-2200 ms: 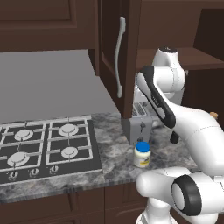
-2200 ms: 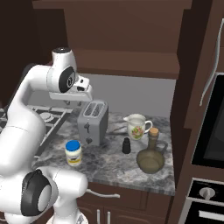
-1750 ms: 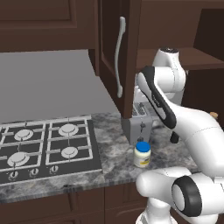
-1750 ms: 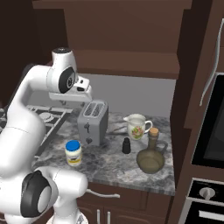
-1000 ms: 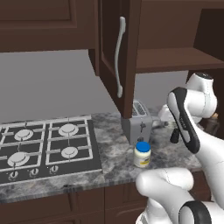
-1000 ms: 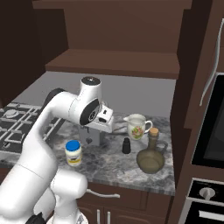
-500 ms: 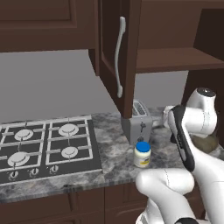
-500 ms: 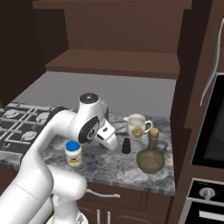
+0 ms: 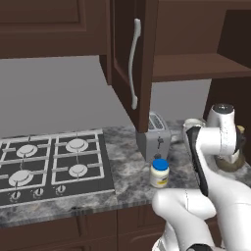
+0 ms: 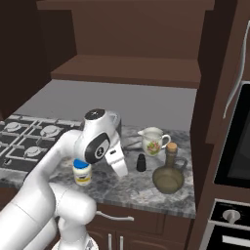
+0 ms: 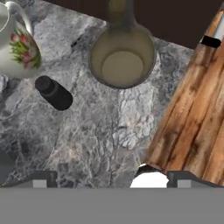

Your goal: There are various items on the counter. Only move the condiments/shakers into the cabinet.

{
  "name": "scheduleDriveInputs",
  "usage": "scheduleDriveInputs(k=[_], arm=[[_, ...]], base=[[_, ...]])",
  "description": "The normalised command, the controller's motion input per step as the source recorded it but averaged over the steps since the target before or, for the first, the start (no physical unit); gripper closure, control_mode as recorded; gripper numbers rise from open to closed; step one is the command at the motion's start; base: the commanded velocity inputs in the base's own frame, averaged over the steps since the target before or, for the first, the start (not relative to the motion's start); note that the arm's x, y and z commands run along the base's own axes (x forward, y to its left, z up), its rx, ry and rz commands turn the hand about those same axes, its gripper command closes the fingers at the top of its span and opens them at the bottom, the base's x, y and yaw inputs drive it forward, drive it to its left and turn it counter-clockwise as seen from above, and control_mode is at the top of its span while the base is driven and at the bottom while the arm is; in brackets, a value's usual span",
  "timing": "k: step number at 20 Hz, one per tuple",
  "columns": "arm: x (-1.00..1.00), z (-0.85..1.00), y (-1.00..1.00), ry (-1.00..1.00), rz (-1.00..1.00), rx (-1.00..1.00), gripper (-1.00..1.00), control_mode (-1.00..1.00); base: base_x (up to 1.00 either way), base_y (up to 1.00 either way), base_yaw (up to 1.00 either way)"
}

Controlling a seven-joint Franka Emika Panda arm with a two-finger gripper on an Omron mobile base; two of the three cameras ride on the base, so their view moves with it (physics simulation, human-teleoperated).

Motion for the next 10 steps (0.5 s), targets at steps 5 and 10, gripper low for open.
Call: scheduleDriveInputs(k=[5, 10], arm=[[0.0, 0.13, -0.49, 0.0, -0.41, -0.01, -1.0, -1.0], [0.03, 0.21, -0.58, 0.02, -0.31, 0.0, -1.0, -1.0]], base=[[0.0, 0.0, 0.0], [0.0, 0.0, 0.0]])
